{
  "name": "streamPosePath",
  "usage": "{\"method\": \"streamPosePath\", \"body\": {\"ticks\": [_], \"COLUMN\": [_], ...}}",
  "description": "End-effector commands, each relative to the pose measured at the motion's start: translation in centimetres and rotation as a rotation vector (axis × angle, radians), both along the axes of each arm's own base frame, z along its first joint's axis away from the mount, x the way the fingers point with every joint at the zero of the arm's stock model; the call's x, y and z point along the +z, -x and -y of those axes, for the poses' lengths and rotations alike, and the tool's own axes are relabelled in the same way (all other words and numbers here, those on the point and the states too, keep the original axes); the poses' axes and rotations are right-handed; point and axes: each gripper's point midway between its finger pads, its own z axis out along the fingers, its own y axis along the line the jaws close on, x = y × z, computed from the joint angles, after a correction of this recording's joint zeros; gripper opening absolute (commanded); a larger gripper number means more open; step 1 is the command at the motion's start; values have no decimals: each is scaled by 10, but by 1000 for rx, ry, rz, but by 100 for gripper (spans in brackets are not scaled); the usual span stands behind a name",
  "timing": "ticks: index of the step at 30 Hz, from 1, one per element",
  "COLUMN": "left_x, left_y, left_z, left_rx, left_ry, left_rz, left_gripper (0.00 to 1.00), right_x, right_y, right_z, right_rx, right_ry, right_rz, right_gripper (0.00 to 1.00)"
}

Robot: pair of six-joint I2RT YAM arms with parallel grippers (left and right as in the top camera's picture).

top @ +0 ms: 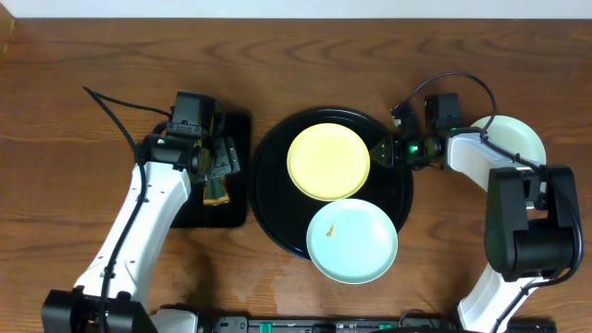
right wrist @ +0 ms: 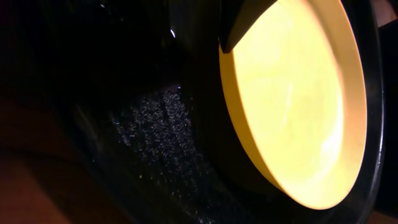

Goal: Clean dirty plates on tray and stack at the side
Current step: 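Grip the yellow plate rim with the right gripper and lift it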

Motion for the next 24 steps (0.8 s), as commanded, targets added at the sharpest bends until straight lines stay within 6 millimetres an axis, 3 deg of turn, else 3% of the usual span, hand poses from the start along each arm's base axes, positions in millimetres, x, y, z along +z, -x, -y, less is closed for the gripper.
{"method": "streamPosePath", "body": {"ticks": [1,5,8,20,22,24], "left_x": [3,3,3,3,3,3], "left_y": [-3,-3,-3,-3,-3,-3], "left_z": [-1,-1,-1,-1,-1,-1], "left_rx": [-1,-1,-1,-1,-1,-1], "left_ry": [-2,-2,-2,-2,-2,-2], "left_rz": [9,9,9,9,9,9], "left_gripper": [86,87,87,87,87,87], "right_x": [22,39,38,-11,-17,-20], "right_y": [0,-1,0,9,10,12], "right_z": [-4,-4,-5,-34,-40,-42], "right_rx": [20,27,39,120,134,140], "right_ry": [-11,-10,-5,84,80,82], "right_rz": [54,93,97,59,57,52], "right_gripper": [28,35,37,36,31,14]}}
